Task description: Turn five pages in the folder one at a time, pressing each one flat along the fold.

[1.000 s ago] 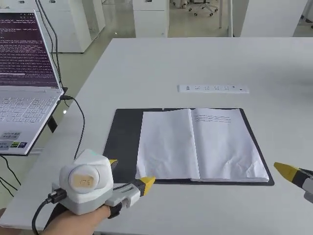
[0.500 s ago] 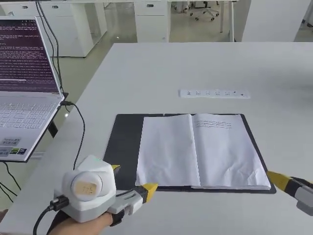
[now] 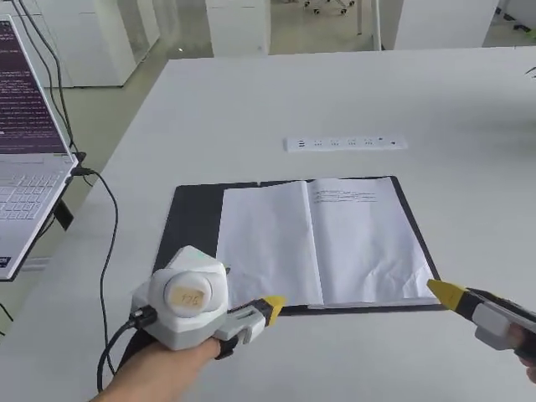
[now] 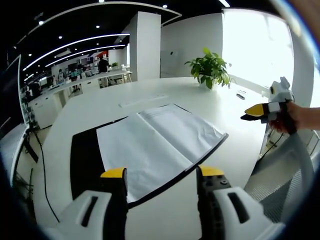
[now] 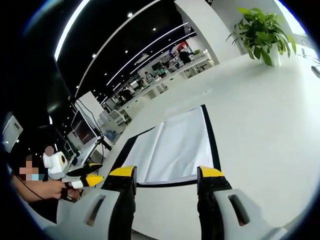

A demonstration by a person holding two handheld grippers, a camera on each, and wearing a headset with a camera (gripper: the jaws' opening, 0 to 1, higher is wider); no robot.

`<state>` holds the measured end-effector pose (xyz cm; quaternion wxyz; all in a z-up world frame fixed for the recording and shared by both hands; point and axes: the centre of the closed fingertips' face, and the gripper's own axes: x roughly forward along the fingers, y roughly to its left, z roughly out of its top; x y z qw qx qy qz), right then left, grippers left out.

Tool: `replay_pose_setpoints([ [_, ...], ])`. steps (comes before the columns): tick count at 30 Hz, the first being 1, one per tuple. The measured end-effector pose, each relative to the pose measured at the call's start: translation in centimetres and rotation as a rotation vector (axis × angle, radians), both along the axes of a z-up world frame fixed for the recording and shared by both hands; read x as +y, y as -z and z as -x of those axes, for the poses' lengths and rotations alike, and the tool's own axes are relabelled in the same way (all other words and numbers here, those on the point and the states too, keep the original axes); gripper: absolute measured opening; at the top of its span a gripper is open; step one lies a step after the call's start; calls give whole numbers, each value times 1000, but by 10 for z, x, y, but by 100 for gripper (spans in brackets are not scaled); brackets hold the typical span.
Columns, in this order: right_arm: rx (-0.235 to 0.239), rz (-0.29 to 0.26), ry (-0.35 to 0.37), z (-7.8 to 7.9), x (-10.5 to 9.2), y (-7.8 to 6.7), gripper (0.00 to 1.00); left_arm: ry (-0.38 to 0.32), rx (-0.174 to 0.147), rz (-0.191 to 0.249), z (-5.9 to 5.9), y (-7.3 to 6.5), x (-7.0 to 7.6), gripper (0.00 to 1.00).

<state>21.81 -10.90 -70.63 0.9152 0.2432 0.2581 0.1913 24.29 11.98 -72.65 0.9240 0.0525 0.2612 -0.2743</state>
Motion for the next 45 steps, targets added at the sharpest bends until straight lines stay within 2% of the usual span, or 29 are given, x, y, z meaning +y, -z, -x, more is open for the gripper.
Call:
replay_pose_setpoints([
  [6, 8, -7, -1, -2, 1, 4, 47, 54, 5, -12, -10, 6, -33, 54],
  [11, 12, -13, -3, -4, 2, 6, 47, 83, 6, -4, -18, 11, -58, 54],
  [21, 29, -37, 7, -9, 1, 14, 46, 106, -20, 35, -42, 27, -107, 53],
  [25, 35, -48, 17, -11, -1, 16, 45, 121, -20, 27, -51, 35, -126, 52],
  [35, 45, -48, 29, -20, -6, 26, 45, 153, -26, 9, -63, 51, -159, 50],
  [39, 52, -46, 27, -22, -7, 31, 44, 152, -25, 4, -65, 58, -166, 49],
  [45, 56, -54, 35, -24, -9, 36, 44, 147, -46, -5, -70, 64, -176, 46],
])
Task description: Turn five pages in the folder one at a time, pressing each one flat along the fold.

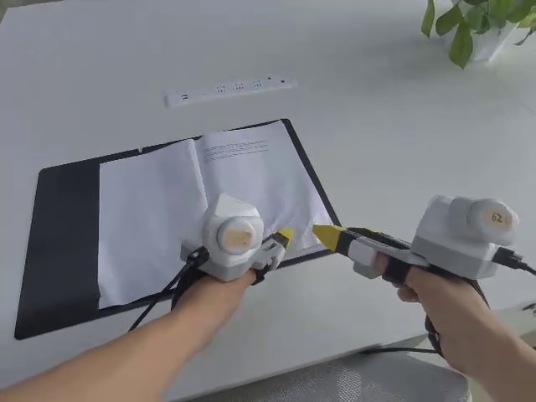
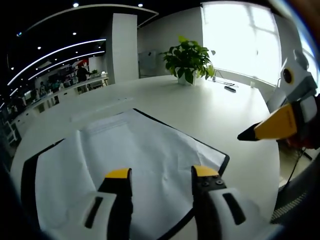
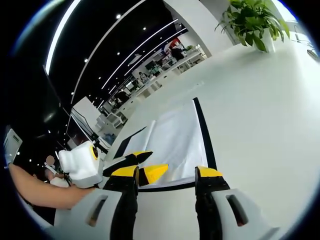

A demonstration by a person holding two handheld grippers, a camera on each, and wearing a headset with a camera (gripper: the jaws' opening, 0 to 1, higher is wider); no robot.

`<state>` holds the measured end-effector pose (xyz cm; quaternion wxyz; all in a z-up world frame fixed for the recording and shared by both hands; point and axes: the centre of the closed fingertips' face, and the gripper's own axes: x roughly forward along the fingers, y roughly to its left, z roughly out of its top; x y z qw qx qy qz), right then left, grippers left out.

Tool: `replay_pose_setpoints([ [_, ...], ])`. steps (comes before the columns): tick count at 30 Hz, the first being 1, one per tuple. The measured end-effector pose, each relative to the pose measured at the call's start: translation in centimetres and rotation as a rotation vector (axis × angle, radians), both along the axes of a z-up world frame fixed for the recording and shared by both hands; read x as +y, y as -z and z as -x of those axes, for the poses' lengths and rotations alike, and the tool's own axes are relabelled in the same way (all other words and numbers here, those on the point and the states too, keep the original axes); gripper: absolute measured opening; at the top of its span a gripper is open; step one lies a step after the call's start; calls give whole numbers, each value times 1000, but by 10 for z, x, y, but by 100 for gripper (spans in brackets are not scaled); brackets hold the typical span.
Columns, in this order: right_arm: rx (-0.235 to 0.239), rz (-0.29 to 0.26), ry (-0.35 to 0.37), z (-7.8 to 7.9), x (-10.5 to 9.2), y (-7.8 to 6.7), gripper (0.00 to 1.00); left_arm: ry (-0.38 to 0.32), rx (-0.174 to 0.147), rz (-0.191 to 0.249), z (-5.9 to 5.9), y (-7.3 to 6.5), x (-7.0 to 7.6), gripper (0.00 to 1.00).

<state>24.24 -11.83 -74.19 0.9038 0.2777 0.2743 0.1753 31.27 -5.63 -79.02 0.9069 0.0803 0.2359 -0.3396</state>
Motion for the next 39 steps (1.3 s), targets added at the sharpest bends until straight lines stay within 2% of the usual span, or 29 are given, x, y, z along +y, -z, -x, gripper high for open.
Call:
replay_pose_setpoints([
  [5, 0, -1, 4, -1, -3, 6, 43, -12, -8, 7, -1, 5, -5, 47],
  [9, 5, -5, 6, -2, -6, 11, 43, -16, -6, -12, 1, 14, -6, 46],
  [10, 4, -6, 7, -2, -6, 10, 43, -13, -19, -28, 1, 16, -6, 46],
  [12, 2, -8, 10, -3, -6, 10, 43, -8, -37, -30, 2, 18, -6, 46],
  [16, 2, -8, 10, -4, -5, 10, 43, 2, -55, 0, 2, 18, -4, 45],
  [18, 5, -10, 9, -3, -3, 10, 43, 5, -61, 1, 2, 18, -3, 45],
  [23, 5, -13, 8, -3, 0, 10, 42, 10, -61, 1, 3, 18, -4, 42],
  [26, 9, -14, 3, -2, 2, 10, 42, 33, -66, 2, 8, 18, -10, 35],
  [39, 6, -18, 7, -2, 3, 7, 42, 24, -66, 9, 7, 17, -7, 33],
])
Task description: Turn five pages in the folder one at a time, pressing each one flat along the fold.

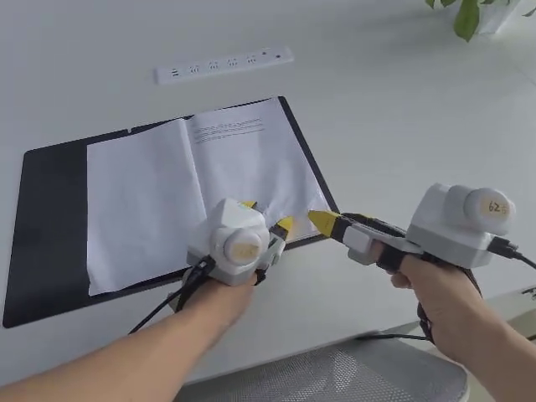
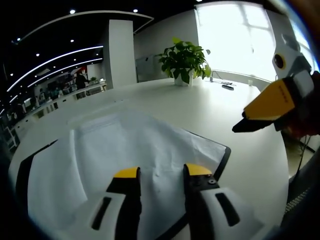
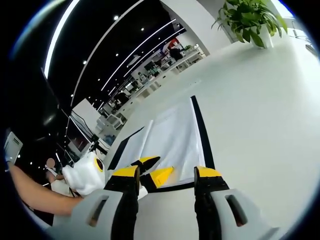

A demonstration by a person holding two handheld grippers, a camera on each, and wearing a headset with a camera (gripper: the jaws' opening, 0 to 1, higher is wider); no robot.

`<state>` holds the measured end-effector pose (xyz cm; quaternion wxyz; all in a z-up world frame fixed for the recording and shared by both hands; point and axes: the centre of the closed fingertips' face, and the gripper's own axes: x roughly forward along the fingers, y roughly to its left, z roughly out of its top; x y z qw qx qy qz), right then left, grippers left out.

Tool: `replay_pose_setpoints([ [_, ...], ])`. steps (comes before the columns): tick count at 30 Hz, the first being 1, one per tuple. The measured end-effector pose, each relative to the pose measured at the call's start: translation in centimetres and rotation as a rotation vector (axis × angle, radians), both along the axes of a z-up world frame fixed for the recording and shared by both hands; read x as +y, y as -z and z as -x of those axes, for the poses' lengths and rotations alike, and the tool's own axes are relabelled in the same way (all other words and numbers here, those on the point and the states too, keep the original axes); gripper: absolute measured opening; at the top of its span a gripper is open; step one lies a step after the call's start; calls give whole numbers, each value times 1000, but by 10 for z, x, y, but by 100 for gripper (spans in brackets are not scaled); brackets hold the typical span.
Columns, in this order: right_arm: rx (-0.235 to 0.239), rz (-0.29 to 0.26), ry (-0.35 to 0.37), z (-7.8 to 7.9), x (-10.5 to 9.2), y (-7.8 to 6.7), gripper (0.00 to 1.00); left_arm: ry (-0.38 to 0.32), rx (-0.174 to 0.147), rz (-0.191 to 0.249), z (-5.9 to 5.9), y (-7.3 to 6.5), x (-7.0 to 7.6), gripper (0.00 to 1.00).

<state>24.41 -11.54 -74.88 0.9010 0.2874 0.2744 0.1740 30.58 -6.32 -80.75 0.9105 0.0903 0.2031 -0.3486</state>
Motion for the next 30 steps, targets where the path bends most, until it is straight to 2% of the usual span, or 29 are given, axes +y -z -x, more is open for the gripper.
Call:
replay_pose_setpoints([
  [4, 1, -4, 0, -1, 1, 1, 42, -6, -3, -5, -2, 0, 2, 28],
  [7, 6, -3, -8, -2, 4, 3, 42, -15, -15, -27, -6, 0, 6, 20],
  [16, 7, -3, -16, -4, 6, 5, 42, -2, -24, -52, -8, 2, 5, 16],
  [22, 12, -1, -7, -5, 0, 7, 42, -1, -34, -60, -10, 3, 5, 14],
  [26, 14, -2, -3, -5, -1, 8, 42, -2, -43, -84, -13, 2, 7, 10],
  [29, 15, -6, -3, -5, -1, 8, 42, -8, -38, -86, -14, 3, 8, 9],
  [30, 14, -1, -5, -6, -1, 9, 42, -19, -25, -80, -15, 3, 9, 8],
])
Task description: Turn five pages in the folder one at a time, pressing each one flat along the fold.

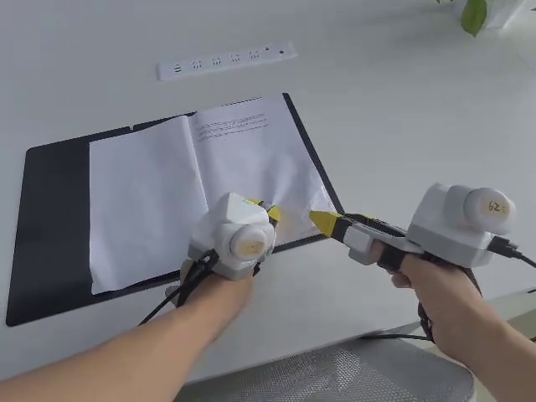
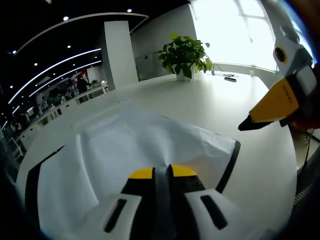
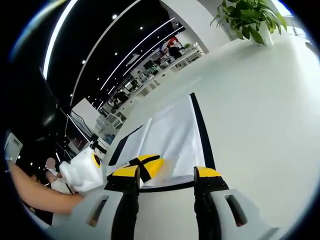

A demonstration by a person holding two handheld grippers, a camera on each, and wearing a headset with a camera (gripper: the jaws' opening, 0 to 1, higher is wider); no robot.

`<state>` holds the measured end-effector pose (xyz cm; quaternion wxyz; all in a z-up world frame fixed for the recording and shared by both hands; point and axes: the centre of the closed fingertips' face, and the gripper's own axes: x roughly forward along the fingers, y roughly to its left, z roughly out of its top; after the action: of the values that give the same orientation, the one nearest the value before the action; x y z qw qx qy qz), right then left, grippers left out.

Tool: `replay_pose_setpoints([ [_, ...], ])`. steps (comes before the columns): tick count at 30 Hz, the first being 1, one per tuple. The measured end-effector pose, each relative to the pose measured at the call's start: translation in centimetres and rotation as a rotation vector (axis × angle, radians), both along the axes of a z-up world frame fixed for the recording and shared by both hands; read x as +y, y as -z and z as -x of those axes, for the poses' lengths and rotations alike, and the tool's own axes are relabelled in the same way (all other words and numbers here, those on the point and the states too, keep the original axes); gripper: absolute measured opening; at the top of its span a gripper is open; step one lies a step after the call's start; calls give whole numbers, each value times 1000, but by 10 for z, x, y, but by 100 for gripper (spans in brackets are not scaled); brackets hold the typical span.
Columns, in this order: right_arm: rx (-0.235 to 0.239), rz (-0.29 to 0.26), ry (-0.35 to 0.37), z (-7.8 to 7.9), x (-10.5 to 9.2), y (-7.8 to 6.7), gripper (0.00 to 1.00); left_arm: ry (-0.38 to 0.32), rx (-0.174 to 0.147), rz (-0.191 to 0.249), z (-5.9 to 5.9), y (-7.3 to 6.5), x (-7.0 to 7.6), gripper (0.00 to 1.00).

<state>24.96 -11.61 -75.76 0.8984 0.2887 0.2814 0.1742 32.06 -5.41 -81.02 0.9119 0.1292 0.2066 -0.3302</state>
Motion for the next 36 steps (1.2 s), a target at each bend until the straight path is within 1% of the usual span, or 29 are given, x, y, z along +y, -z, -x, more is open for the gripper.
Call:
replay_pose_setpoints([
  [1, 1, -1, 0, 0, 0, 0, 42, 4, -3, -3, 0, -1, 0, 7],
  [3, 1, -2, -3, -1, 1, 0, 42, -22, 18, 24, 0, -1, 2, 7],
  [5, -2, 1, -7, -2, 2, 0, 41, -34, 29, 37, 0, -1, 2, 7],
  [6, -8, 2, -8, -3, 2, -2, 41, -48, 41, 54, 0, -1, 2, 7],
  [8, -14, 7, -15, -6, 3, -3, 41, -45, 36, 50, 0, -1, 2, 7],
  [14, -3, 16, -19, -11, 2, 3, 38, -53, 45, 59, 1, -1, 2, 7],
  [19, 18, 24, -24, -13, 2, 12, 38, -54, 45, 62, 1, -1, 2, 7],
  [20, 27, 18, -26, -12, 2, 14, 37, -55, 45, 62, 1, -1, 2, 7],
  [23, 33, 9, -27, -12, 4, 15, 37, -54, 44, 63, 1, -1, 2, 7],
  [24, 35, 12, -27, -12, 3, 16, 36, -54, 44, 63, 1, -1, 2, 7],
  [28, 46, -10, -19, -11, 3, 17, 31, -56, 44, 66, 1, -1, 2, 7],
  [30, 45, -18, -12, -11, 3, 16, 24, -56, 44, 67, 1, -1, 2, 7],
  [33, 41, -22, -2, -12, 1, 16, 18, -56, 44, 68, 0, -1, 1, 7],
  [36, 43, -10, 7, -13, -2, 17, 12, -57, 45, 69, 0, 0, 1, 7],
])
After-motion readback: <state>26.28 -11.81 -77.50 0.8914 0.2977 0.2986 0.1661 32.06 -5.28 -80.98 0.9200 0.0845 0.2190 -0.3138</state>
